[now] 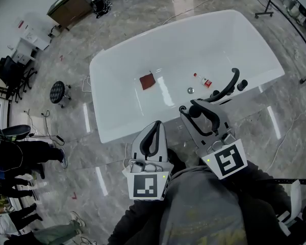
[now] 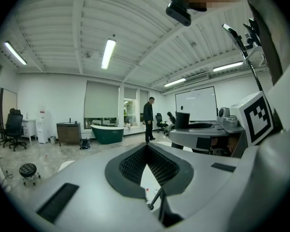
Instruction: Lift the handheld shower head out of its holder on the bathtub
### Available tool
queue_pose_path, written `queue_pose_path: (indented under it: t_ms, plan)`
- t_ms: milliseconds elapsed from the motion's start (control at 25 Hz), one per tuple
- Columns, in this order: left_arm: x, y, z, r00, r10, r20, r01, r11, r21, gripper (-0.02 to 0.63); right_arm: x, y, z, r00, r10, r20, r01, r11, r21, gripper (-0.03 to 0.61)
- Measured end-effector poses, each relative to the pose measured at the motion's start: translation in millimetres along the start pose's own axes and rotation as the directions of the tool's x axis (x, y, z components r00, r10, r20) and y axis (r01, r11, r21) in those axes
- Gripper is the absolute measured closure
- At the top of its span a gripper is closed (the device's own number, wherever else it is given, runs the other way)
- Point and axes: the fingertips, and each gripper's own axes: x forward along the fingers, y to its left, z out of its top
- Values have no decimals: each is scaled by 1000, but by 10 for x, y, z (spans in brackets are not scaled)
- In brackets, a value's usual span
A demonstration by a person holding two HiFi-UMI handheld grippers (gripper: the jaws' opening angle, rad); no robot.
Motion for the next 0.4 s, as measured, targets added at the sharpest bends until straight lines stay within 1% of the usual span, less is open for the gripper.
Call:
queue_pose_path:
  t_ms: [400]
  plan:
    - [1, -13, -23, 1000, -7, -11, 7, 1000, -2, 611, 4, 8, -2, 1000, 2, 2, -2, 1000, -1, 437]
